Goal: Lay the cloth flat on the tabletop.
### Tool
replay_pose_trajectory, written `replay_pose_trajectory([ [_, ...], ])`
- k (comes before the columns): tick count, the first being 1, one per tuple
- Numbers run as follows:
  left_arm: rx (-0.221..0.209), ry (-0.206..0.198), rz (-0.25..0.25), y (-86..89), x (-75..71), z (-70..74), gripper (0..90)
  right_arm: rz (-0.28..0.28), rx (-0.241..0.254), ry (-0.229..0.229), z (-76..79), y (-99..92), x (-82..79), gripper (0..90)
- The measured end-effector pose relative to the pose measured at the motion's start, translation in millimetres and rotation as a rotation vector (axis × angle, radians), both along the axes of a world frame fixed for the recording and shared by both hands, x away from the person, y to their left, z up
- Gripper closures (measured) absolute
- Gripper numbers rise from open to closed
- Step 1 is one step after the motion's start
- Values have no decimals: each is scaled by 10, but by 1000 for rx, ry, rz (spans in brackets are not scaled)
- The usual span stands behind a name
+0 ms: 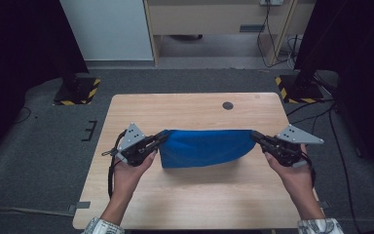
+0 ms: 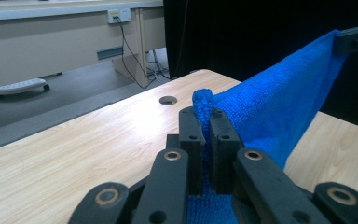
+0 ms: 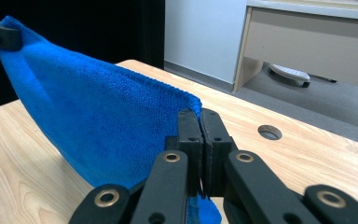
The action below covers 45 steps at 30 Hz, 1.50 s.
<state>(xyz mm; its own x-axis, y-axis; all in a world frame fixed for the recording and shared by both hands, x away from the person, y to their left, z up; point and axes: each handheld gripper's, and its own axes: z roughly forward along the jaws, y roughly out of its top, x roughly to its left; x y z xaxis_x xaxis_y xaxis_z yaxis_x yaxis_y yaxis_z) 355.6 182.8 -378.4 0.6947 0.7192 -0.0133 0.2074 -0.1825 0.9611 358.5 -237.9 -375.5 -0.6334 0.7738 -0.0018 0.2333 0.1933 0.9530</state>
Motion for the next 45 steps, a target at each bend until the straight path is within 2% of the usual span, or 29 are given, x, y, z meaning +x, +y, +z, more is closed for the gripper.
replay_pose_trajectory([
  [3, 13, -12, -2, -7, -59, 14, 856, -1, 10, 0, -4, -6, -39, 884],
  [6, 2, -15, -5, 2, -106, 31, 856, 4, 11, -16, 32, -4, -100, 885],
  [9, 12, -13, -10, 4, -175, 65, 856, 12, 14, -31, 90, -16, -185, 884],
  [12, 5, -22, -14, 11, -260, 102, 857, 18, 14, -44, 124, -15, -297, 884],
  [16, -24, -30, -28, 31, -432, 185, 856, 24, 15, -63, 163, -34, -479, 884],
  [19, -13, -48, -41, 33, -608, 263, 855, 34, 17, -83, 228, -50, -644, 884],
  [22, -40, -57, -72, 55, -798, 349, 853, 44, 19, -107, 324, -73, -829, 883],
  [24, -43, -63, -76, 76, -888, 394, 850, 54, 28, -118, 373, -89, -923, 882],
  [26, -47, -60, -79, 92, -906, 412, 847, 63, 28, -114, 402, -89, -995, 881],
  [27, -46, -55, -74, 96, -876, 402, 846, 61, 15, -111, 402, -79, -998, 881],
  [29, -32, -14, -60, 97, -736, 336, 845, 56, -1, -95, 374, -49, -928, 880],
  [31, -25, 24, -44, 86, -577, 242, 846, 45, -19, -72, 316, -10, -796, 880],
  [33, -4, 52, -18, 77, -391, 118, 846, 36, -34, -39, 220, 38, -609, 879],
  [34, -6, 65, -11, 78, -308, 57, 845, 33, -43, -23, 164, 59, -512, 880],
  [36, -2, 78, 9, 85, -145, -68, 843, 33, -55, -5, 54, 91, -337, 880],
  [37, -20, 84, 11, 92, -87, -116, 842, 32, -64, 4, -9, 107, -239, 880],
  [39, -9, 81, 29, 88, 9, -194, 841, 32, -70, 13, -100, 125, -108, 880],
  [45, -30, 102, 58, 57, 181, -330, 841, 25, -81, 39, -293, 143, 142, 880],
])
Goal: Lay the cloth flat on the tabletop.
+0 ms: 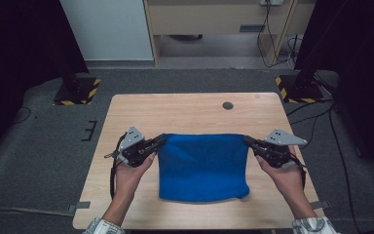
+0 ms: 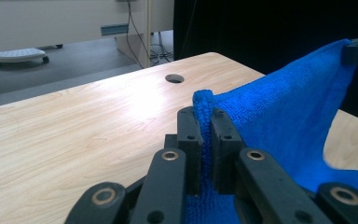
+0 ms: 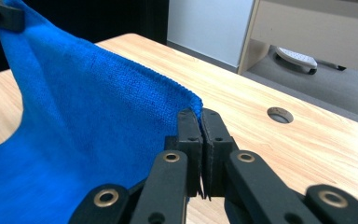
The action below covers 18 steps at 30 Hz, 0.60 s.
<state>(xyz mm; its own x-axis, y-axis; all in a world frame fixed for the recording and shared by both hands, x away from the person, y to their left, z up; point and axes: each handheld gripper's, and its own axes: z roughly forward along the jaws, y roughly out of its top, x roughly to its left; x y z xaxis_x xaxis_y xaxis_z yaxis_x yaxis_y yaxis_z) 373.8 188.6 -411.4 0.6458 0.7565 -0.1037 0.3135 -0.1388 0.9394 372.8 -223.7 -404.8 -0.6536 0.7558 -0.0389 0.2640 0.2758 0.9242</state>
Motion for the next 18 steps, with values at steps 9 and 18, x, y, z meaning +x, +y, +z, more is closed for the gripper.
replay_pose_trajectory([
  [9, 15, 5, 17, -89, 139, -69, 833, -20, -11, 24, -125, -42, 194, 880],
  [18, 36, 0, 28, -148, 187, -68, 836, -33, -28, 39, -188, -54, 341, 879],
])
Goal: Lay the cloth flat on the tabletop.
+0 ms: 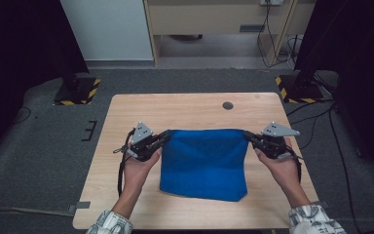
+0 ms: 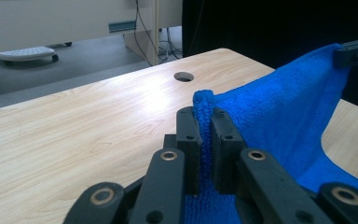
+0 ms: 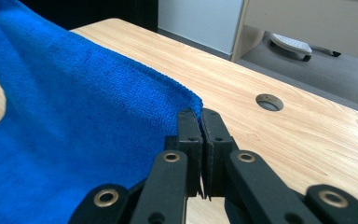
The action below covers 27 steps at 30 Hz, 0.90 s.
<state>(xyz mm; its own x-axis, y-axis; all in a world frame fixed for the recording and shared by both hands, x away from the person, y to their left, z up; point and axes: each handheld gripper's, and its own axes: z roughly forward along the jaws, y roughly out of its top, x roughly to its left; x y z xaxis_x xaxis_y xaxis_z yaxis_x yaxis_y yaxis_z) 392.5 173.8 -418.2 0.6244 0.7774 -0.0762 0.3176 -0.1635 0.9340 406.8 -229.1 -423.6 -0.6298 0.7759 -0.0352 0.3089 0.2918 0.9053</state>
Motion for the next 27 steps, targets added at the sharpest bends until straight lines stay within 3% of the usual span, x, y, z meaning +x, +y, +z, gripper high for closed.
replay_pose_trajectory([
  [4, -7, 20, 22, -6, 81, 5, 839, -6, 4, 10, -23, 27, 102, 879],
  [11, 3, 20, 32, -5, 77, 28, 843, -11, 5, 19, -25, 69, 202, 879],
  [23, 15, 8, 41, 38, -144, 156, 846, 2, -12, 40, -25, 189, 354, 878],
  [27, 28, 5, 55, 43, -141, 177, 846, 3, -14, 45, -52, 269, 422, 877],
])
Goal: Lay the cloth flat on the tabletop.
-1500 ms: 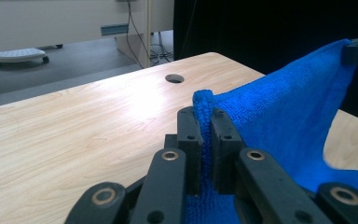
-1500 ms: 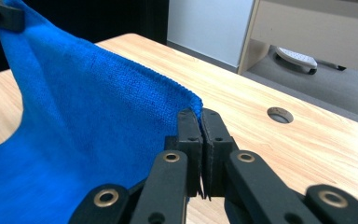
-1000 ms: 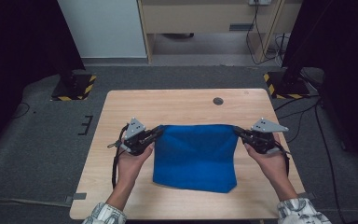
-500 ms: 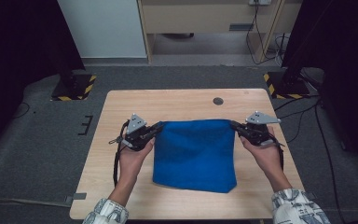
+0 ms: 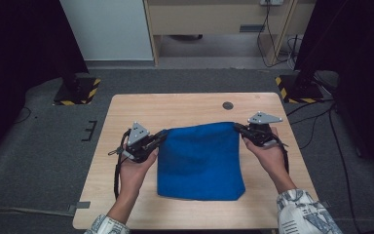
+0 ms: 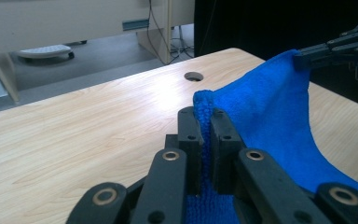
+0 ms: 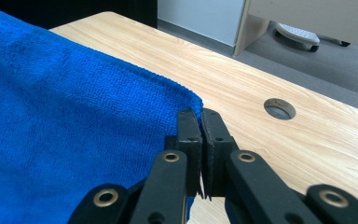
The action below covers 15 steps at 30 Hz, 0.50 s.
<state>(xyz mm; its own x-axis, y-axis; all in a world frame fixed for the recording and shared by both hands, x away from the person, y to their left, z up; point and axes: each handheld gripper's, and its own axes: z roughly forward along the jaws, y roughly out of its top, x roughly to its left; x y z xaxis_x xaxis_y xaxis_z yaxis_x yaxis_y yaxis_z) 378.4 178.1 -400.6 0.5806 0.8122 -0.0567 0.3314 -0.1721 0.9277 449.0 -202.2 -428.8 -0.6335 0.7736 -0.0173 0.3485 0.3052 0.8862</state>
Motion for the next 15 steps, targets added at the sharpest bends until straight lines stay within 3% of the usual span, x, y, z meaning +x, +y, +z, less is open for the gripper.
replay_pose_trajectory([
  [7, 22, 23, 21, -26, 269, -100, 843, -21, 5, 24, -60, 18, 126, 875],
  [8, 24, 31, 28, -37, 370, -166, 842, -29, 2, 34, -99, 12, 175, 875],
  [11, 22, 41, 35, -44, 458, -225, 842, -32, -8, 44, -140, 15, 221, 875],
  [12, 25, 55, 41, -57, 565, -302, 842, -29, -27, 51, -182, 25, 264, 875],
  [15, 19, 68, 48, -66, 638, -364, 841, -30, -41, 61, -226, 40, 305, 874],
])
